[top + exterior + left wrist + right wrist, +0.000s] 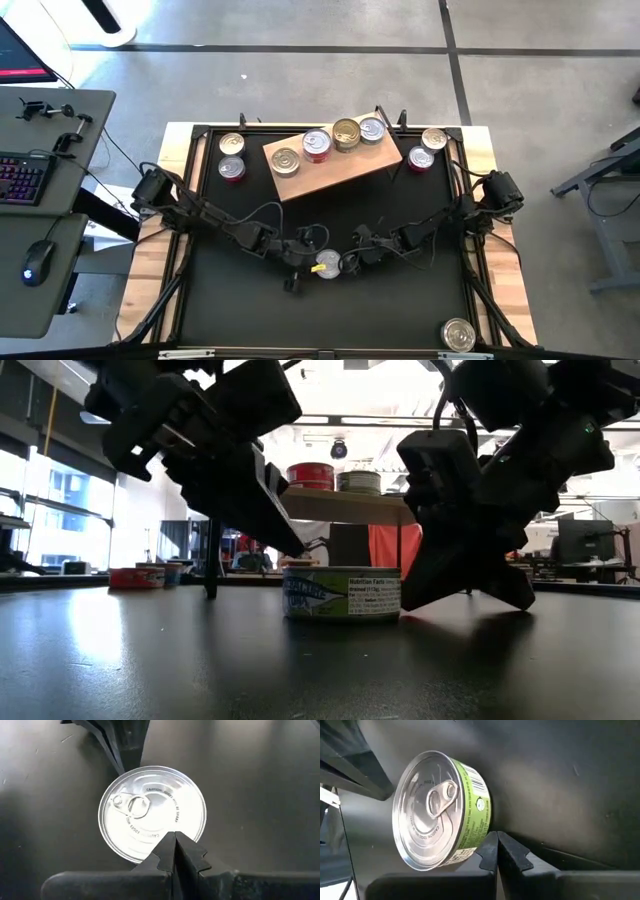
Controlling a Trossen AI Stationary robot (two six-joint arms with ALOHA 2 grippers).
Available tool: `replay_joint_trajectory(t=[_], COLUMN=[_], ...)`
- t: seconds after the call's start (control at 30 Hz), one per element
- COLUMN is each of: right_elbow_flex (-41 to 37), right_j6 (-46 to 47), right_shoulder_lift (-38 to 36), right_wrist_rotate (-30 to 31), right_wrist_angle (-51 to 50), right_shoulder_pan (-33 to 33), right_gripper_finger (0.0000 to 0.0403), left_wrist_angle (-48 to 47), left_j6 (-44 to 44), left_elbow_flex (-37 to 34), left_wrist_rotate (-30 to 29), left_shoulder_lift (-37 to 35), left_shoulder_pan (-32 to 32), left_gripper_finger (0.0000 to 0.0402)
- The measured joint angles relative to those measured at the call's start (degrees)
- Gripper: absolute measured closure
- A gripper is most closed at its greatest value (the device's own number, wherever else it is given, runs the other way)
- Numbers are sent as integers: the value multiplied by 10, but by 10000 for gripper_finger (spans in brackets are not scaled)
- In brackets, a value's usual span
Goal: Stack canned seafood by type on shelf
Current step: Stack the silver and green tuna can on top of the silver and green tuna can on the shelf
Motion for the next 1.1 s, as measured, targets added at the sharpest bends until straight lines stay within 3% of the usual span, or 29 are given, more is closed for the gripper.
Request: replay_joint_trajectory(t=[0.57,1.1], right_elbow_flex=[2,112], right_j6=[9,-44], right_shoulder_lift=[-1,-7], right_wrist_rotate=[-16,-7], right_wrist_angle=[73,35], right_shoulder_pan=[0,-10], right_gripper_finger=[403,403], left_wrist_angle=[-19,-63], left_j6=[-2,-18], left_elbow_flex=[3,-1], left_wrist_rotate=[-2,-12], left_shoulder_lift=[24,15], left_shoulder_pan=[20,15], left_gripper_finger=[402,401])
